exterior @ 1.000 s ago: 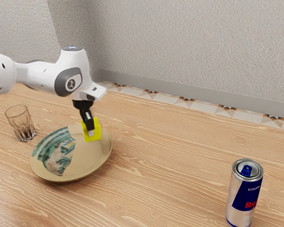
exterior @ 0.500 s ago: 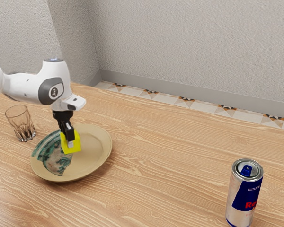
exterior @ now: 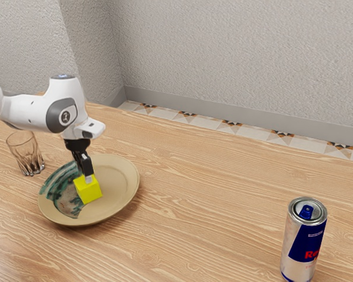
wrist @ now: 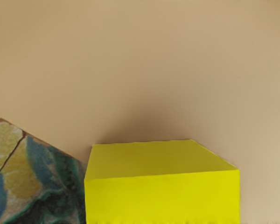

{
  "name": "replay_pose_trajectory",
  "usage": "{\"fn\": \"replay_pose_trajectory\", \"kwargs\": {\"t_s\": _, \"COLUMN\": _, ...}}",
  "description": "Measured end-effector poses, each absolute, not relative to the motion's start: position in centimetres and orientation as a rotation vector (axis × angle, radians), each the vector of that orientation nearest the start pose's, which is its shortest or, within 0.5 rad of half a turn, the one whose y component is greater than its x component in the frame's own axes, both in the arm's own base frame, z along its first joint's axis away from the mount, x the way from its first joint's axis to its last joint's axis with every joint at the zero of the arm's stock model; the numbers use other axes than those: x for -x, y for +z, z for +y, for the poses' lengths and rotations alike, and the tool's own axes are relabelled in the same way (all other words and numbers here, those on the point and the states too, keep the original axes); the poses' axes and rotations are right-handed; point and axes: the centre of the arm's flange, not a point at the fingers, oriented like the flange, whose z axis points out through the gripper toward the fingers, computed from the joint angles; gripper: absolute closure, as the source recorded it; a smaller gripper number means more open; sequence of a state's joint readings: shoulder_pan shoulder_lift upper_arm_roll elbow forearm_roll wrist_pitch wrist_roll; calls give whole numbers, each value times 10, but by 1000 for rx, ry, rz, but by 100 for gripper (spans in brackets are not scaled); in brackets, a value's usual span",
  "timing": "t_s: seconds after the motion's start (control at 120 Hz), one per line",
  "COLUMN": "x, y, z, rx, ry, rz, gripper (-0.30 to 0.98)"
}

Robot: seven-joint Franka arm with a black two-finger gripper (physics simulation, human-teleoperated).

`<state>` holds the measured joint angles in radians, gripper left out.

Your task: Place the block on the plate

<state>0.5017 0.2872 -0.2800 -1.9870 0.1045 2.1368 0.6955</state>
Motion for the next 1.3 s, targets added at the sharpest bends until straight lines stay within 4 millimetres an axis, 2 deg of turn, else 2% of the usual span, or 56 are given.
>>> {"fn": "replay_pose_trajectory", "kwargs": {"t_s": 0.15, "x": -571, "y": 331, "z": 137, "rx": 3058, "ry": 154, "rz": 843, "gripper": 4}}
{"fn": "replay_pose_trajectory", "kwargs": {"t_s": 0.333, "x": -571, "y": 362, "z": 132, "rx": 3028, "ry": 112, "rz": 843, "gripper": 2}}
{"fn": "replay_pose_trajectory", "kwargs": {"t_s": 0.467, "x": -570, "y": 393, "z": 128, "rx": 3005, "ry": 73, "rz": 831, "gripper": 1}}
{"fn": "replay_pose_trajectory", "kwargs": {"t_s": 0.592, "x": -579, "y": 434, "z": 117, "rx": 2973, "ry": 16, "rz": 836, "gripper": 0}}
{"fn": "replay_pose_trajectory", "kwargs": {"t_s": 0.733, "x": -587, "y": 478, "z": 95, "rx": 2949, "ry": -5, "rz": 840, "gripper": 0}}
{"fn": "replay_pose_trajectory", "kwargs": {"t_s": 0.817, "x": -586, "y": 492, "z": 86, "rx": 2951, "ry": -2, "rz": 827, "gripper": 0}}
{"fn": "replay_pose_trajectory", "kwargs": {"t_s": 0.933, "x": -587, "y": 516, "z": 88, "rx": 2962, "ry": -14, "rz": 751, "gripper": 0}}
{"fn": "replay_pose_trajectory", "kwargs": {"t_s": 1.117, "x": -585, "y": 550, "z": 103, "rx": 3015, "ry": -13, "rz": 539, "gripper": 0}}
{"fn": "replay_pose_trajectory", "kwargs": {"t_s": 1.3, "x": -570, "y": 604, "z": 103, "rx": 3028, "ry": -42, "rz": 385, "gripper": 0}}
